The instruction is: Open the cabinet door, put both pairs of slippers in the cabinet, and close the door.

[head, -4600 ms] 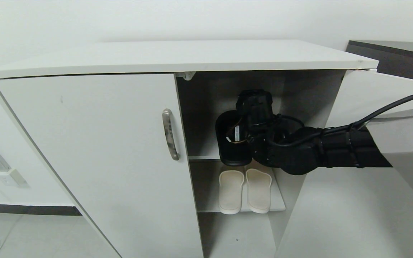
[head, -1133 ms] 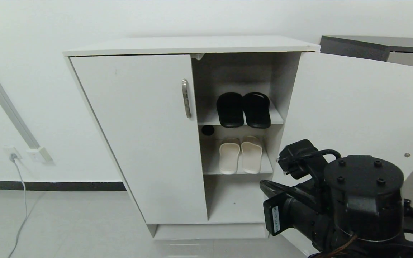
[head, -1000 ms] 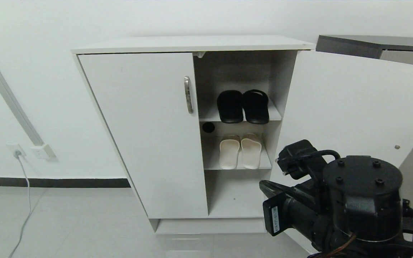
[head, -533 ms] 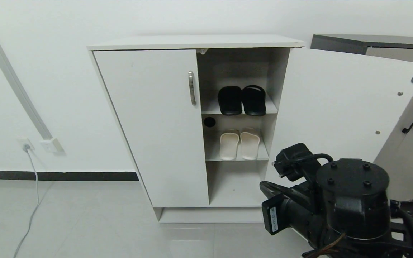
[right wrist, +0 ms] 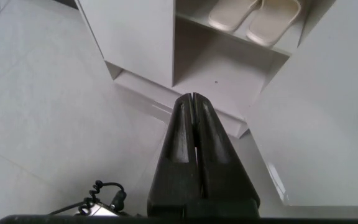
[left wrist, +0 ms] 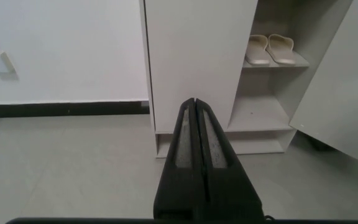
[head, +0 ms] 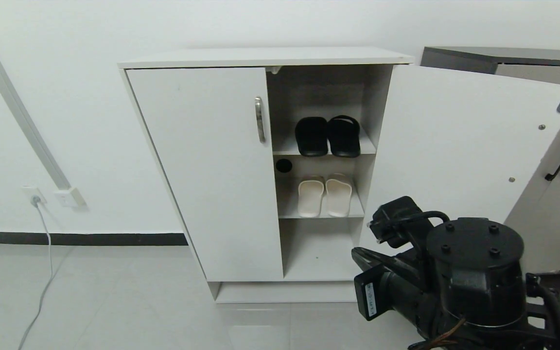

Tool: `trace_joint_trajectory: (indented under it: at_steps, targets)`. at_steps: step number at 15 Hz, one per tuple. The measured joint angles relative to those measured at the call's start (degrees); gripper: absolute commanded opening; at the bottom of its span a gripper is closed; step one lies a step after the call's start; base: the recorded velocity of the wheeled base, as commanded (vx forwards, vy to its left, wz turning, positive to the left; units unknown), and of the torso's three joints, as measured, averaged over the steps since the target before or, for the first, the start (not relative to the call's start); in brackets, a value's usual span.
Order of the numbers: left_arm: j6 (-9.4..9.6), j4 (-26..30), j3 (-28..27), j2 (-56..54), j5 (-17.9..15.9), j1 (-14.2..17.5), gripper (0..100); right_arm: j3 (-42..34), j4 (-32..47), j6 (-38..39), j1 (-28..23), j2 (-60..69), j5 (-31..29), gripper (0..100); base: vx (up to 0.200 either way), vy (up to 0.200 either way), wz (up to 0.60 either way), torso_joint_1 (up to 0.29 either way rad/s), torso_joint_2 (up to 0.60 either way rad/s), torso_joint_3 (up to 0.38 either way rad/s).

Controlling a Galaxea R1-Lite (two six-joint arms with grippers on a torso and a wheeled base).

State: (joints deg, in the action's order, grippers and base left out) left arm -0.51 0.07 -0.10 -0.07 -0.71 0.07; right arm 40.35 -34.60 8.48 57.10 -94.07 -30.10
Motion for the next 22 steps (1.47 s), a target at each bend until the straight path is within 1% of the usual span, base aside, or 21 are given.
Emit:
trace_joint_trajectory:
  at_steps: [5, 9, 13, 16, 22]
  targets:
    - [0.02, 0.0, 0.0, 0.0, 0.0, 0.0, 0, 0.0, -5.9, -1.3, -1.1, -1.9, -0.1, 0, 0.000, 0.000, 0.00, 0.000, 0.00, 0.000]
    - [0.00, 0.0, 0.0, 0.0, 0.0, 0.0, 0, -0.1, -6.0, -1.6, -1.4, -2.7, -0.1, 0, 0.000, 0.000, 0.00, 0.000, 0.00, 0.000]
    - [0.00, 0.1, 0.1, 0.0, 0.0, 0.0, 0, 0.0, -5.7, -1.6, -1.5, -2.9, 0.0, 0, 0.000, 0.000, 0.00, 0.012, -0.22, -0.314]
    - [0.00, -0.1, 0.0, 0.0, 0.0, 0.0, 0, 0.0, -6.0, -1.6, -1.5, -3.0, 0.0, 0, 0.000, 0.000, 0.00, 0.033, -0.52, -0.365]
    - [0.00, 0.0, 0.0, 0.0, 0.0, 0.0, 0, -0.1, -6.0, -1.6, -1.6, -3.2, -0.1, 0, 0.000, 0.000, 0.00, 0.115, -0.47, -0.351]
